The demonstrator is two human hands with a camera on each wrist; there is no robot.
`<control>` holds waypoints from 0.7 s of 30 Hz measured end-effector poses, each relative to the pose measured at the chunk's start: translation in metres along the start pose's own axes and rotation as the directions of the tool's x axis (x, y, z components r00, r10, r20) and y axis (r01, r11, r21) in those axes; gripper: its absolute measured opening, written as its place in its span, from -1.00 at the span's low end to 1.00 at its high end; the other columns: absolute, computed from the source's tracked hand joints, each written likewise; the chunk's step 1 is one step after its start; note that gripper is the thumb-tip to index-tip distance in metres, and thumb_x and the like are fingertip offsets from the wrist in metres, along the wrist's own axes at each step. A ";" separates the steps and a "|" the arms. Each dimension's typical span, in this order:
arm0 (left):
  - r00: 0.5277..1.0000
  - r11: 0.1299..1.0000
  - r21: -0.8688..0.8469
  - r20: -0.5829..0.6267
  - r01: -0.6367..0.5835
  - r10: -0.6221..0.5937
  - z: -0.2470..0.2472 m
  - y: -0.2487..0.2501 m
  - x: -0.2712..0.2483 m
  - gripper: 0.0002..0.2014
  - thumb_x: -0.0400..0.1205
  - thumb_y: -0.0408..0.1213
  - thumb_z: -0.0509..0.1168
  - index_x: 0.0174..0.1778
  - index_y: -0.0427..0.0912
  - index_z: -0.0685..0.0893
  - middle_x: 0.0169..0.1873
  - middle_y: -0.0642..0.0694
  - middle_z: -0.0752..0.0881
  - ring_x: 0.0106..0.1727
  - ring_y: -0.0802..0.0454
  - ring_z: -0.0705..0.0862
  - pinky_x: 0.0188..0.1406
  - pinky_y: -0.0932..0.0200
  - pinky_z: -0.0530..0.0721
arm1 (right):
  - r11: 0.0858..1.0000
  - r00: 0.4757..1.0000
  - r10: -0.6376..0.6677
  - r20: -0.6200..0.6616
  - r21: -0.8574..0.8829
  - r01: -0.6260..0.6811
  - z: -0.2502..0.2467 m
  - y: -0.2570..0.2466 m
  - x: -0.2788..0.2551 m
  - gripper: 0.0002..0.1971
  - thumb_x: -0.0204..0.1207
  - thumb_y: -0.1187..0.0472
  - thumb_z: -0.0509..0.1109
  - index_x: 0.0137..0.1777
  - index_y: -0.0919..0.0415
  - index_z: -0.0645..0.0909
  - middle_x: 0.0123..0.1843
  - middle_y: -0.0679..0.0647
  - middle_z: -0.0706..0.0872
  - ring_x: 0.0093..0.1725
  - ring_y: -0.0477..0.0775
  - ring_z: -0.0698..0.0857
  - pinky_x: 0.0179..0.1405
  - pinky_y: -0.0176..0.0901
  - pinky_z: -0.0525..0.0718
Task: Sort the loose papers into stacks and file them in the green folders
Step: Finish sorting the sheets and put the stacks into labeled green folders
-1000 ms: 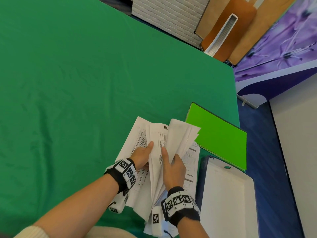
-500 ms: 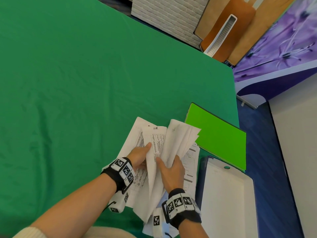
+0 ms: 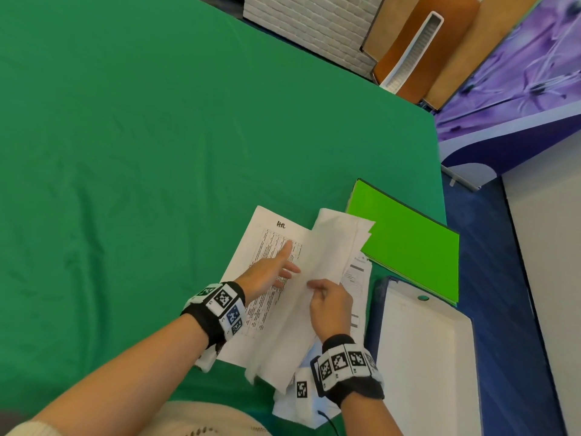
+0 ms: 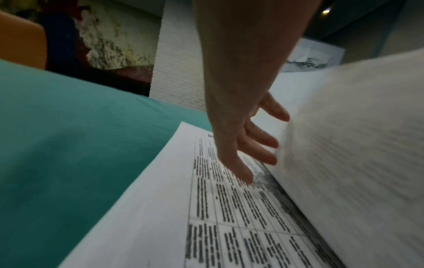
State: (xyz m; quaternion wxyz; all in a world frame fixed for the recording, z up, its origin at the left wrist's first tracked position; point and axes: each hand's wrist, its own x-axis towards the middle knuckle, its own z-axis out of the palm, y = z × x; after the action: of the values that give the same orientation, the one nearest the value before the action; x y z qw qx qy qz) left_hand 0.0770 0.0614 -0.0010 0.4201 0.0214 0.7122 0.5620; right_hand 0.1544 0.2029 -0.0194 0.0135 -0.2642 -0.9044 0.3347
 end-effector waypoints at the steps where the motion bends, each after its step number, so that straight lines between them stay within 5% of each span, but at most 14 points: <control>1: 1.000 0.996 0.089 0.006 -0.031 0.030 0.002 0.001 -0.001 -0.20 0.51 0.49 -0.06 0.38 -0.03 0.59 0.39 -0.05 0.58 0.34 -0.05 0.57 0.38 -0.09 0.43 | 1.000 1.000 -0.013 0.006 0.000 0.013 -0.002 -0.002 0.002 -0.70 0.59 0.42 0.23 0.10 0.20 0.77 0.08 0.16 0.78 0.12 0.11 0.68 0.15 -0.33 0.44; 4: 0.987 0.904 0.417 -0.079 -0.095 0.140 -0.003 -0.004 0.004 -0.44 0.56 0.18 0.36 0.36 -0.09 0.52 0.31 0.01 0.58 0.25 0.01 0.60 0.26 0.06 0.57 | 1.000 1.000 -0.019 0.012 -0.016 0.019 -0.009 -0.009 0.003 -0.68 0.58 0.44 0.21 0.17 0.25 0.75 0.13 0.19 0.77 0.15 0.14 0.68 0.18 -0.27 0.49; 6: 0.971 0.872 0.484 -0.167 -0.072 0.172 -0.015 -0.008 0.010 -0.81 0.67 -0.13 0.30 0.14 -0.11 0.62 0.19 -0.05 0.69 0.11 0.02 0.68 0.15 0.08 0.66 | 1.000 0.999 0.027 0.027 0.000 -0.027 -0.011 -0.009 0.004 -0.67 0.59 0.44 0.20 0.18 0.24 0.74 0.18 0.18 0.74 0.20 0.13 0.66 0.28 -0.26 0.47; 8: 0.966 0.908 0.418 -0.225 -0.026 0.131 -0.026 -0.013 0.014 -0.82 0.73 -0.22 0.18 -0.01 -0.17 0.68 0.05 -0.12 0.76 -0.03 -0.01 0.75 0.00 0.07 0.73 | 0.999 0.998 0.053 0.039 0.008 -0.054 -0.014 -0.010 0.004 -0.67 0.59 0.45 0.20 0.18 0.23 0.74 0.20 0.17 0.73 0.20 0.12 0.66 0.26 -0.31 0.45; 12: 0.976 0.989 0.142 -0.217 0.044 -0.013 -0.032 -0.014 0.008 -0.39 0.77 0.16 -0.10 0.01 -0.25 0.70 -0.10 -0.14 0.77 -0.18 -0.07 0.73 -0.08 0.06 0.72 | 0.998 0.996 0.059 0.074 -0.004 -0.059 -0.018 -0.012 0.005 -0.72 0.59 0.37 0.25 0.17 0.24 0.75 0.20 0.17 0.75 0.19 0.11 0.67 0.10 -0.42 0.40; 14: 0.983 0.994 -0.043 -0.149 0.100 -0.105 -0.032 -0.013 0.003 -0.27 0.69 0.32 -0.21 0.10 -0.18 0.68 -0.11 -0.13 0.75 -0.12 -0.10 0.73 0.05 0.00 0.70 | 0.997 0.992 0.076 0.101 0.007 -0.077 -0.019 -0.015 0.004 -0.73 0.60 0.07 0.35 0.15 0.20 0.75 0.17 0.11 0.76 0.20 0.07 0.68 0.09 -0.36 0.43; 17: 0.991 0.966 -0.219 0.023 0.135 -0.133 -0.029 -0.016 0.001 -0.15 0.58 0.47 -0.30 0.20 -0.09 0.66 -0.03 -0.07 0.83 0.02 -0.12 0.79 0.19 -0.11 0.64 | 0.995 0.986 0.101 0.131 0.005 -0.103 -0.016 -0.021 0.002 -0.26 0.36 -0.50 0.30 0.18 0.14 0.75 0.14 -0.01 0.78 0.18 0.00 0.69 0.26 -0.12 0.57; 19: 0.986 0.973 -0.191 0.128 0.131 -0.107 -0.024 -0.016 0.002 -0.13 0.54 0.51 -0.34 0.25 -0.01 0.63 0.05 -0.01 0.83 0.15 -0.10 0.76 0.23 -0.15 0.55 | 0.995 0.987 0.103 0.120 0.004 -0.104 -0.012 -0.026 0.001 -0.25 0.30 -0.54 0.31 0.10 0.12 0.78 0.03 -0.05 0.81 0.08 -0.02 0.73 0.17 -0.08 0.66; 21: 0.984 0.986 -0.116 0.146 0.122 -0.105 -0.018 -0.015 0.004 -0.21 0.59 0.47 -0.27 0.24 -0.01 0.63 0.08 0.02 0.80 0.16 -0.05 0.73 0.18 -0.12 0.51 | 0.995 0.991 0.096 0.094 0.010 -0.097 -0.009 -0.027 0.002 -0.49 0.41 -0.31 0.43 0.02 0.15 0.78 -0.04 0.02 0.83 0.01 0.04 0.76 0.04 -0.12 0.69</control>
State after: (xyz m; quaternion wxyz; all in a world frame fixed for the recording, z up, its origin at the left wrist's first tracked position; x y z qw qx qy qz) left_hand 0.0697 0.0436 -0.0158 0.5007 -0.0065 0.6447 0.5776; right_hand 0.1419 0.1923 0.0036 -0.0433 -0.2916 -0.8878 0.3535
